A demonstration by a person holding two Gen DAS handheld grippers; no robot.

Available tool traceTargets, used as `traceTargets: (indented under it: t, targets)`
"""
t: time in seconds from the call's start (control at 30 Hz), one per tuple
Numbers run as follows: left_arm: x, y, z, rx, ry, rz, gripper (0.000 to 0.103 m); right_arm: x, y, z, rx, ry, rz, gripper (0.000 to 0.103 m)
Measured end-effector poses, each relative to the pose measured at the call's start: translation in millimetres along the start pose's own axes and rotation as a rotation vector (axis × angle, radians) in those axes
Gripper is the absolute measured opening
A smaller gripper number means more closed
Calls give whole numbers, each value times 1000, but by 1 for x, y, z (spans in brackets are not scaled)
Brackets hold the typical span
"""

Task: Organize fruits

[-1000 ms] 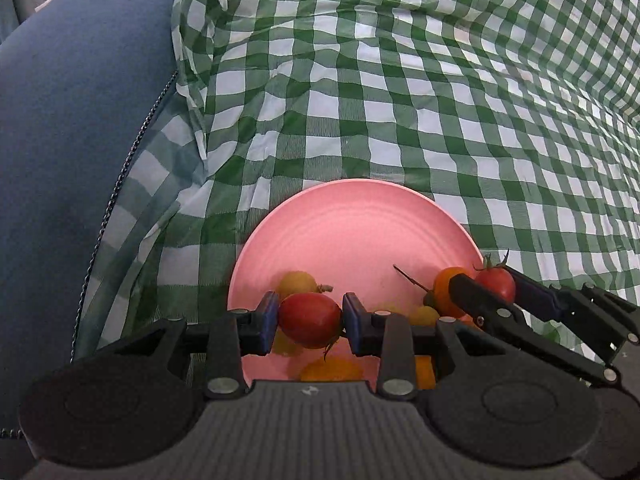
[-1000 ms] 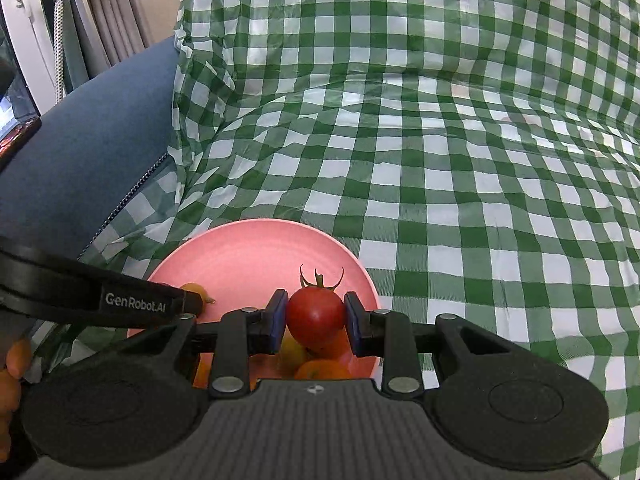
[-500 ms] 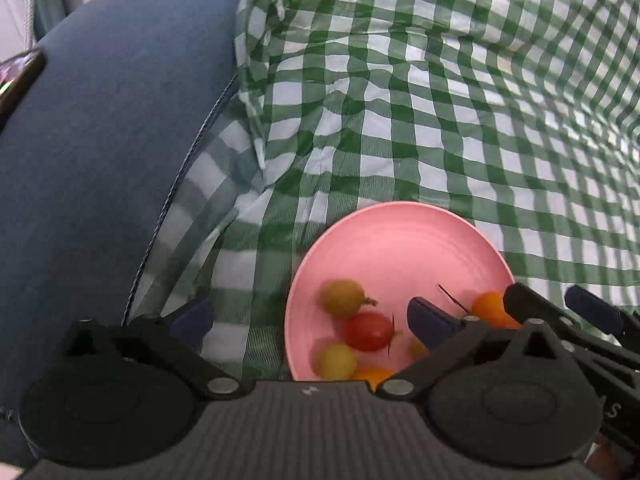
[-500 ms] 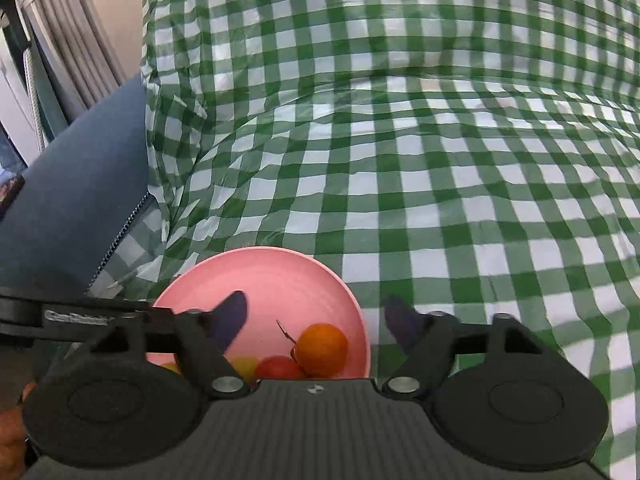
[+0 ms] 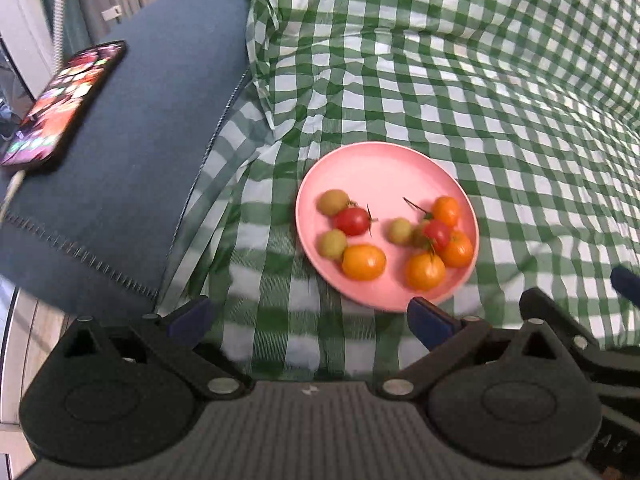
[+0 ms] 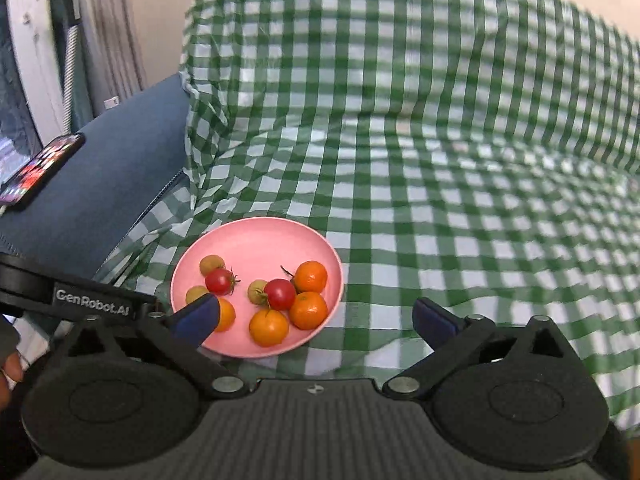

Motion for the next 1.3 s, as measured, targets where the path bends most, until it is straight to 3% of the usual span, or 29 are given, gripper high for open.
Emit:
traceTargets:
  t: [0.33, 0.73, 1.3]
  targets:
    - [51, -51, 8, -12, 29, -110, 103, 59, -25, 2, 62, -39, -55, 102]
    - [90, -62, 7, 7, 42, -214, 103, 102, -33, 3, 97, -70, -120, 102]
    - [85, -72, 13, -5, 85, -183, 103, 110, -39, 8, 111, -70, -110, 102]
Point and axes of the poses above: each gripper's, at about its wrist camera, not at the fingertips, and x roughly against the way its jaws point, z to its left, y to its top, the point moved 9 cm from there along -x, roughly the way its jaws point, and after that the axes turned 8 degrees about x, right-handed, at the moved point
